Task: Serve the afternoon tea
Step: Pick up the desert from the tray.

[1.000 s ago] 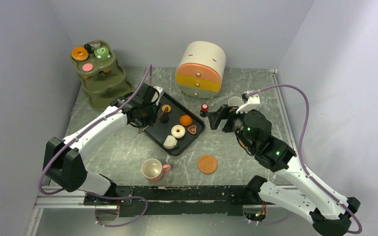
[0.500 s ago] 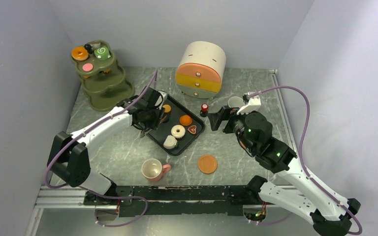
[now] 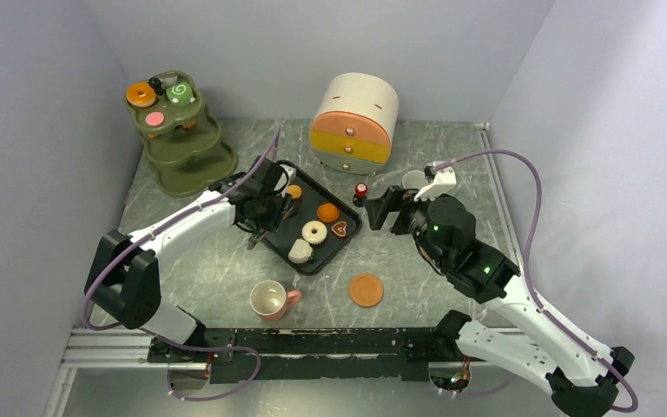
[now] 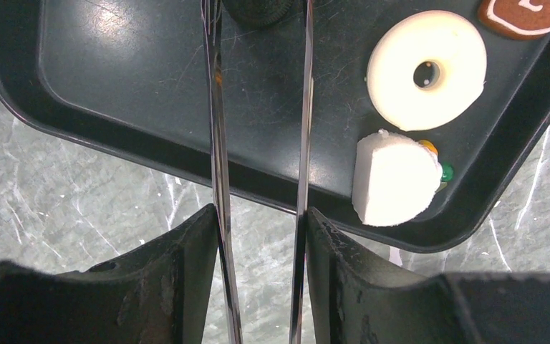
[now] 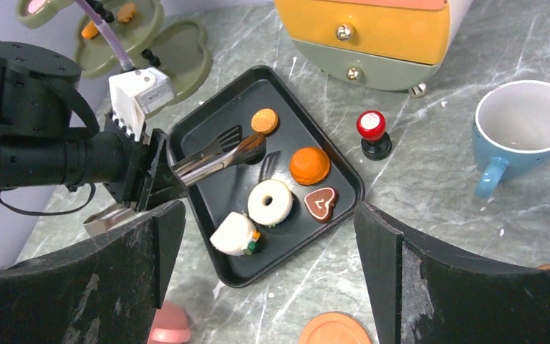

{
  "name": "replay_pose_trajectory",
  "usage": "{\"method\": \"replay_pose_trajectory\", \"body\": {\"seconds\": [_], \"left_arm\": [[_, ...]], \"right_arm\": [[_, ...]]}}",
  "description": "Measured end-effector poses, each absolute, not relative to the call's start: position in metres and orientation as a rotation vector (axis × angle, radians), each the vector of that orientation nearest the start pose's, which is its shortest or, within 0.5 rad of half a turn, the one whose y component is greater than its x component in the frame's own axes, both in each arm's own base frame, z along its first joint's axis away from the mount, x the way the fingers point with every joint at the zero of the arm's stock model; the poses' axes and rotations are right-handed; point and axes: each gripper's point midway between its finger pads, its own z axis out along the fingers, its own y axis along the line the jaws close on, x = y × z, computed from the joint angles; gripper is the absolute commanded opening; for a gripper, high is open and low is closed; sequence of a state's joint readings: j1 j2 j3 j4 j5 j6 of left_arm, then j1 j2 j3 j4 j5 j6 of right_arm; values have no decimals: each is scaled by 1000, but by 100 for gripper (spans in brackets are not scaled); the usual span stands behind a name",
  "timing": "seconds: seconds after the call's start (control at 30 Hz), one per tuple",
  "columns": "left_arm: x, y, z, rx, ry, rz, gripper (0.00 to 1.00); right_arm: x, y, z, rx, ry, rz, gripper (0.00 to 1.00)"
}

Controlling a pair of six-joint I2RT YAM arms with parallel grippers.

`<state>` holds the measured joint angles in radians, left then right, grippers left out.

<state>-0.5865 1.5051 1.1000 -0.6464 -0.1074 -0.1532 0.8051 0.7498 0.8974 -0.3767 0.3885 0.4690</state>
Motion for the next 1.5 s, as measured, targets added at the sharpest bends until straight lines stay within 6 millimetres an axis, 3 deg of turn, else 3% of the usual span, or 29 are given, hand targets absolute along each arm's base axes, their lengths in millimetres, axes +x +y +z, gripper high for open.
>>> {"method": "replay_pose_trajectory", "body": {"seconds": [0.33,0.93,1.33,1.5], "left_arm": [[291,-175,99,519,2557,-89,52],[290,-177,100,527,2554,-99,41],[296,-171,107,493,2528,-46,37],[305,-166,118,448,2493,5,37]], "right_arm": [[237,178,295,-32,1827,565,92],[231,173,303,16,1803,617,91],[230,178,275,-13,1864,599,92],[230,181,273,-23,1868,607,92]]}}
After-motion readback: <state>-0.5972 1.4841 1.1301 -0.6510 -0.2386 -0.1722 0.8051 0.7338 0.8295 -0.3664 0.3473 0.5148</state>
